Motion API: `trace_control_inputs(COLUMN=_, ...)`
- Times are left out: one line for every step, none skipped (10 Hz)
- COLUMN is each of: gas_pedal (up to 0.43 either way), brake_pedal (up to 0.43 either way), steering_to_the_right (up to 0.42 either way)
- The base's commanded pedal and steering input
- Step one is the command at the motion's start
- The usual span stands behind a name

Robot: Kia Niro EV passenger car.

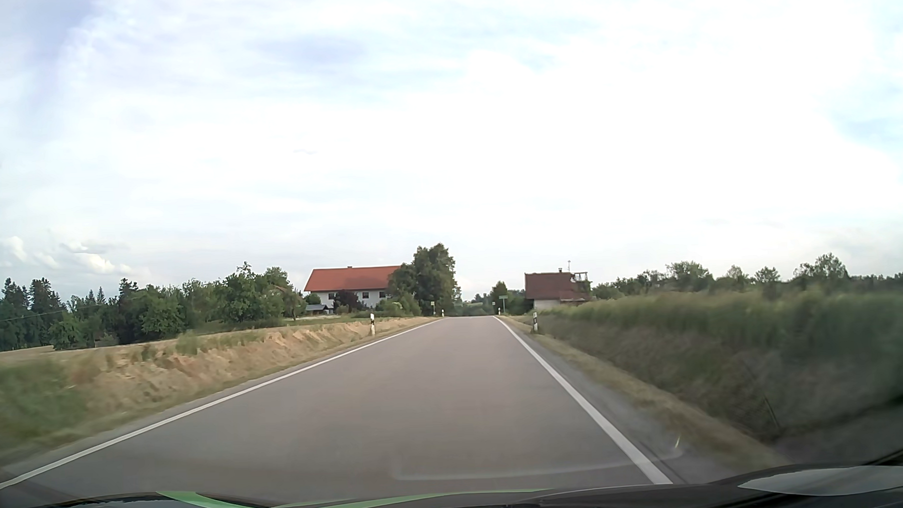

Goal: Follow the waypoints while adhering to traffic rules and regulations

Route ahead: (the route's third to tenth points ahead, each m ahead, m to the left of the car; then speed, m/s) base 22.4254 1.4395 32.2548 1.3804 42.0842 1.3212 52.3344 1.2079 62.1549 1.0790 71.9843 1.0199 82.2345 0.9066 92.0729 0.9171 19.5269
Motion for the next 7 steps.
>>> trace_control_inputs(gas_pedal=0.157, brake_pedal=0.000, steering_to_the_right=-0.001)
trace_control_inputs(gas_pedal=0.157, brake_pedal=0.000, steering_to_the_right=0.000)
trace_control_inputs(gas_pedal=0.157, brake_pedal=0.000, steering_to_the_right=0.001)
trace_control_inputs(gas_pedal=0.157, brake_pedal=0.000, steering_to_the_right=0.001)
trace_control_inputs(gas_pedal=0.157, brake_pedal=0.000, steering_to_the_right=0.001)
trace_control_inputs(gas_pedal=0.157, brake_pedal=0.000, steering_to_the_right=0.001)
trace_control_inputs(gas_pedal=0.157, brake_pedal=0.000, steering_to_the_right=0.002)
